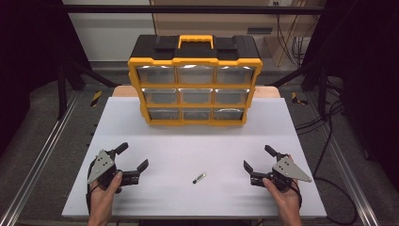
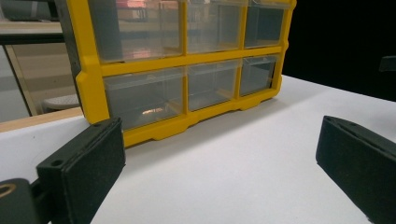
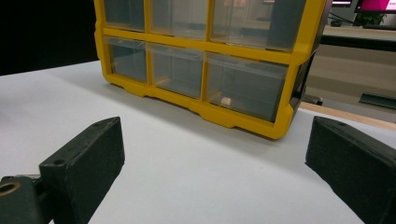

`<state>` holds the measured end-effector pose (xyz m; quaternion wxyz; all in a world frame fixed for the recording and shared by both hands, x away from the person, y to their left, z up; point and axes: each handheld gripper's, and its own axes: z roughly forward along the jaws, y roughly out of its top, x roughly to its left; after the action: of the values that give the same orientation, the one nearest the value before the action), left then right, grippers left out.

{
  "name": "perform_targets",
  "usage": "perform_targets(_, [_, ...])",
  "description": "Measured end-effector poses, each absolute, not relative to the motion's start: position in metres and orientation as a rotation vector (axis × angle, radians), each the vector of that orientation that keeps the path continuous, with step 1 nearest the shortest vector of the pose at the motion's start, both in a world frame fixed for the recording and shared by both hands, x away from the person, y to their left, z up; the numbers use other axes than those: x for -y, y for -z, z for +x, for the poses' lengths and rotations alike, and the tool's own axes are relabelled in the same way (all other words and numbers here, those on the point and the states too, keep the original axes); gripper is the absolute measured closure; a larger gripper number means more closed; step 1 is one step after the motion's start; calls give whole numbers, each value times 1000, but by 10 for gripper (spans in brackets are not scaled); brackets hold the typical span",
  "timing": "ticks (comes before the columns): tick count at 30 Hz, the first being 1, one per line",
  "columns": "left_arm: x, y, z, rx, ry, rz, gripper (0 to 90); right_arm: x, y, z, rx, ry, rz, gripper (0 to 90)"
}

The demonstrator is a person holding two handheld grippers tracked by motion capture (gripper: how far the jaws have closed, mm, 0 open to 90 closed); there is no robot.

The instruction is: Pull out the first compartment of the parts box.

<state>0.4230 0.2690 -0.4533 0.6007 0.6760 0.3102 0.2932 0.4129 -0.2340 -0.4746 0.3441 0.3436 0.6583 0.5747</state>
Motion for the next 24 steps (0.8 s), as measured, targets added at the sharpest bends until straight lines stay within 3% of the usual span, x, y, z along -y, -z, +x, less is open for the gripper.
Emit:
perform_targets(13, [-264,443,430,-763,-660,1615,14,228,472,414,-1708,-1494,882,38])
perform_targets(24, [-237,396,454,-670,-797,1783,30,227,472,414,-1709,-1457,915,28])
